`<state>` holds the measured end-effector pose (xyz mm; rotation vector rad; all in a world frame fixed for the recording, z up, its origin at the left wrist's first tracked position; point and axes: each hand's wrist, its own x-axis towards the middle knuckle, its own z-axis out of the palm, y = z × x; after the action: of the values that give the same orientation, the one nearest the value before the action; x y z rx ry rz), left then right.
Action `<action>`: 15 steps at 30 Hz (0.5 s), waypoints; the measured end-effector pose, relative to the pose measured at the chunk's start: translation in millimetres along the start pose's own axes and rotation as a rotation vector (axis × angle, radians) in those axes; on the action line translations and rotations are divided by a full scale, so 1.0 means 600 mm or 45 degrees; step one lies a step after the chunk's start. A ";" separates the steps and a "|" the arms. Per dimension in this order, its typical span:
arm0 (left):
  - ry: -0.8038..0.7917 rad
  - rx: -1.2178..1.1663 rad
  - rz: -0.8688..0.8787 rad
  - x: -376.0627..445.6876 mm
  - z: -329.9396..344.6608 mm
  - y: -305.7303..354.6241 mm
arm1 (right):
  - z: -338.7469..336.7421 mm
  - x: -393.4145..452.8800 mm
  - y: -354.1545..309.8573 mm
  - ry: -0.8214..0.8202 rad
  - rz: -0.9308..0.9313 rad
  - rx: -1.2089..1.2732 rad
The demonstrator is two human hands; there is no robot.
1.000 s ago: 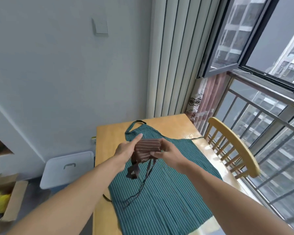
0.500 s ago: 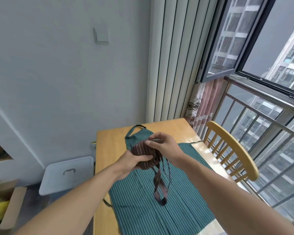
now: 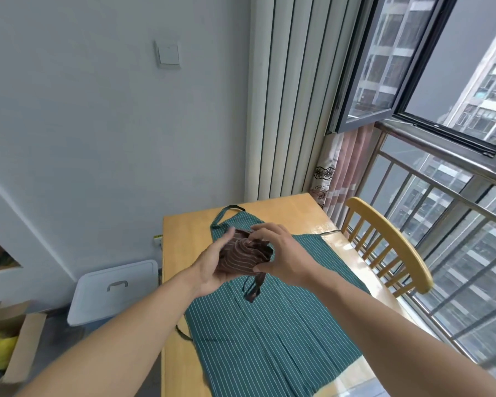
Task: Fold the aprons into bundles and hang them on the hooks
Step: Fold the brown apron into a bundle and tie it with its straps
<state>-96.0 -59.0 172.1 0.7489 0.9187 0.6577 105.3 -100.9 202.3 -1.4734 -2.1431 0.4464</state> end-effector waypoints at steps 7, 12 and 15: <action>0.130 0.034 -0.064 0.003 0.021 0.018 | 0.008 -0.017 -0.015 0.081 -0.363 -0.394; 0.136 -0.022 -0.146 0.008 0.023 0.021 | 0.012 -0.030 -0.002 0.058 -0.562 -0.630; 0.144 -0.023 -0.179 0.012 0.023 0.021 | 0.009 -0.031 0.008 0.104 -0.703 -0.714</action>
<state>-83.3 -50.2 184.4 0.6300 1.0579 0.5882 111.1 -116.2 191.5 -1.0359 -2.5932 -0.4346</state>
